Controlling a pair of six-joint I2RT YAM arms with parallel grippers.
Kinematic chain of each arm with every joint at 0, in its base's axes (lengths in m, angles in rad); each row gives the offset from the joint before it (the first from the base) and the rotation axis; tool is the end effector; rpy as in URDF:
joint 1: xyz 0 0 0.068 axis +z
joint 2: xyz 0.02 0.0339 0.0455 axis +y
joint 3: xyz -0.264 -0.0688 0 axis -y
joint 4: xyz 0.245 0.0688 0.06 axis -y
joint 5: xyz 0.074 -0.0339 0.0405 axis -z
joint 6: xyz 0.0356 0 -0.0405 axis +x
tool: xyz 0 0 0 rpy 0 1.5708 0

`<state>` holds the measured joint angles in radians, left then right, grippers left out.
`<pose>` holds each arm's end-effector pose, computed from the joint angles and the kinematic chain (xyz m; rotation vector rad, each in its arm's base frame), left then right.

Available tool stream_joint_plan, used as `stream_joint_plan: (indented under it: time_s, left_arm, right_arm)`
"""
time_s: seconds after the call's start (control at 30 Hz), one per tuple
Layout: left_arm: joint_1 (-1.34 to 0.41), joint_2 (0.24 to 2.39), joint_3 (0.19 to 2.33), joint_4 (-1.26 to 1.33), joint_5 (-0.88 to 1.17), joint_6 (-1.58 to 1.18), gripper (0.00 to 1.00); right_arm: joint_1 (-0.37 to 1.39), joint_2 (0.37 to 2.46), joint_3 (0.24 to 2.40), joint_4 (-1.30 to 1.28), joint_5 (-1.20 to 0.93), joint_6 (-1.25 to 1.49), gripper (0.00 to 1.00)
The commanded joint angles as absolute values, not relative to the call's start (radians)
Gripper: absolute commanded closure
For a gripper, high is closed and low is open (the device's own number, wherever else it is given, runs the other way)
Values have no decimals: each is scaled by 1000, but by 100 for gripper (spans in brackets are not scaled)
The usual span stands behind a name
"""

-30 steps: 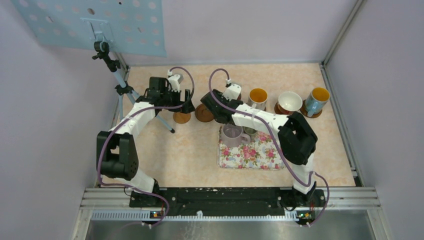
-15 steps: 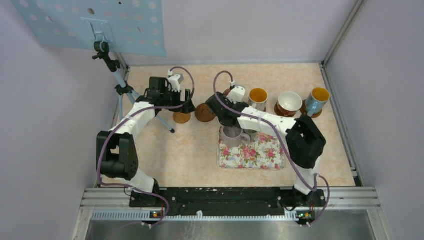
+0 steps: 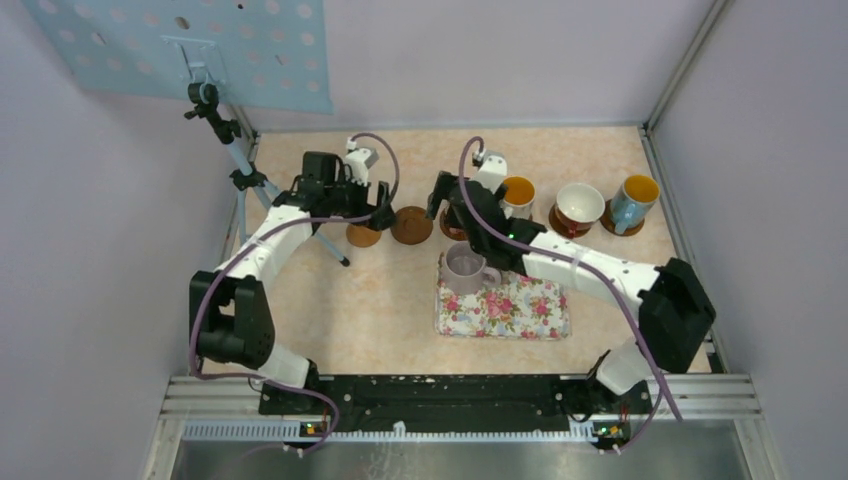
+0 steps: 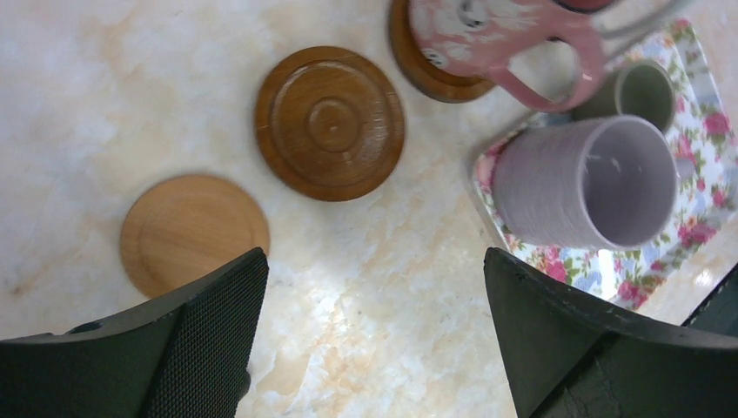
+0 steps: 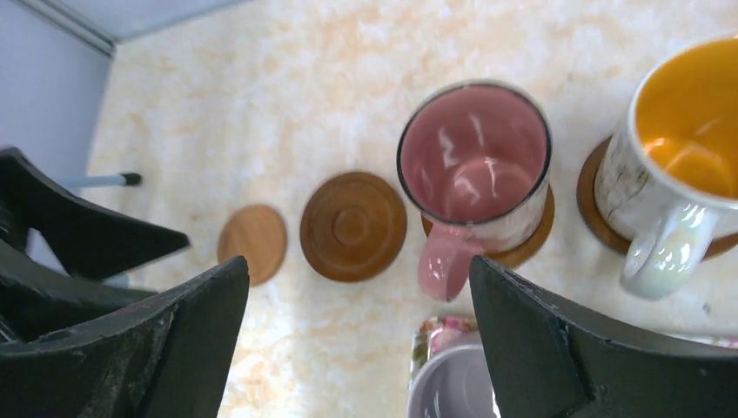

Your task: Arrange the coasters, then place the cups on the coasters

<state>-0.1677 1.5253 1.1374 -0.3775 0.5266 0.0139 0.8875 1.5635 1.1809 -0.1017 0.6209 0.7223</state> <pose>0.3254 -0.0732 0.2675 0.4698 2.2579 -0.6908 0.2426 0.2652 0.2938 0.2152 1.9706 0.4142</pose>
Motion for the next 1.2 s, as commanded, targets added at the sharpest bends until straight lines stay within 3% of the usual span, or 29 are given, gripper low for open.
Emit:
stream_joint_plan:
  time_s: [0.0, 0.27, 0.7, 1.0, 1.17]
  left_arm:
    - [-286, 1442, 1152, -402, 567, 182, 1]
    - [-527, 1479, 1258, -473, 656, 504, 10]
    - [-821, 1842, 1675, -681, 569, 607, 42]
    - [-901, 2050, 1870, -706, 323, 584, 61]
    - [-914, 2093, 1909, -740, 249, 612, 65]
  right_arm:
    - [827, 1412, 1154, 42, 559, 556, 5]
    - [568, 1273, 1179, 22, 427, 450, 4]
    - [-87, 1335, 1354, -280, -118, 549, 4]
    - [-185, 1317, 1274, -251, -198, 617, 4]
    - [-189, 1291, 1231, -205, -188, 656, 4]
